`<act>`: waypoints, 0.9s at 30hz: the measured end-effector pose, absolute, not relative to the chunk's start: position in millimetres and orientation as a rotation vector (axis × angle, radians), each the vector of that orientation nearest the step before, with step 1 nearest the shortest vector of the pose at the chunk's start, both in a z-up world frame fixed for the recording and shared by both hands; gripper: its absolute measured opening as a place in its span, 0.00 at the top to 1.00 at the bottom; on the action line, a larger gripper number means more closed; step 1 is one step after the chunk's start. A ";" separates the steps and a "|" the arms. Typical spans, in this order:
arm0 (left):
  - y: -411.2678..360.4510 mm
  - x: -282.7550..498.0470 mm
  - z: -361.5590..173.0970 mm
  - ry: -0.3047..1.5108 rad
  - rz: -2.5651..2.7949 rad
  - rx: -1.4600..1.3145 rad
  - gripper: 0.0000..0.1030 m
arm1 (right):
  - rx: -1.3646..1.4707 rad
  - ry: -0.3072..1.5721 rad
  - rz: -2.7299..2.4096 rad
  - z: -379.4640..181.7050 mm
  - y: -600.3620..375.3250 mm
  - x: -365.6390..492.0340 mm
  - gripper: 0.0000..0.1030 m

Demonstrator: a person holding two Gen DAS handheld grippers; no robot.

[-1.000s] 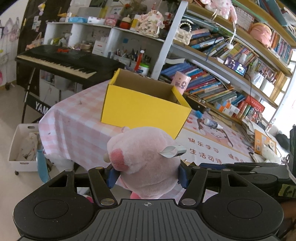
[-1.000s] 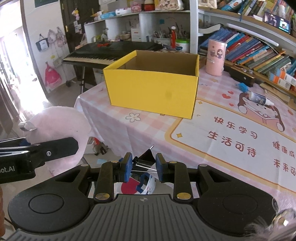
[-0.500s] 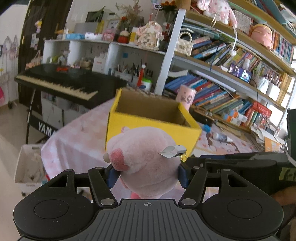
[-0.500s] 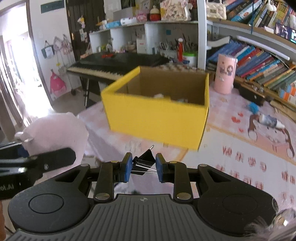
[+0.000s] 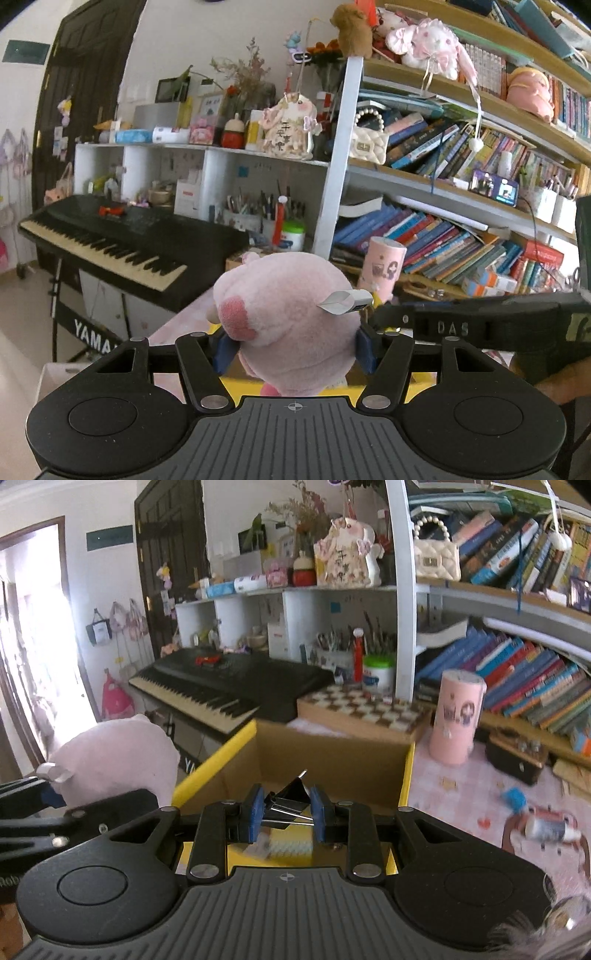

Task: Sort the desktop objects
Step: 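Carry the plush pig and binder clip with both grippers toward the yellow box, then lower both grippers into the yellow box and open them, releasing pig and clip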

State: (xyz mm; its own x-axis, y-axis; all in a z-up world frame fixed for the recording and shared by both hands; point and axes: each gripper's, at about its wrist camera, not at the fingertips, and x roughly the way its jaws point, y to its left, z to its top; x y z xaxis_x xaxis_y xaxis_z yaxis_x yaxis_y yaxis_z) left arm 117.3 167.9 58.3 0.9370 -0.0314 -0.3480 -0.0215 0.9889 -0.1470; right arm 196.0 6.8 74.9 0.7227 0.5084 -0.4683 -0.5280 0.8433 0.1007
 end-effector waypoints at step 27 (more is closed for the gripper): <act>147.3 228.6 -5.5 0.626 0.054 -0.048 0.32 | -0.235 0.673 0.725 18.8 62.8 338.5 0.76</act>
State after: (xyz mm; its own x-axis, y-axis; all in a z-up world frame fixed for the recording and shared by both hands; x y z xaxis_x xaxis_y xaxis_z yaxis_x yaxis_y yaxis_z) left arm 228.6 147.3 -5.5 0.8092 0.0362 -0.5864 -0.0652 0.9975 -0.0283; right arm 338.5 62.8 18.8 0.5510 0.5339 -0.6413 -0.6792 0.7334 0.0271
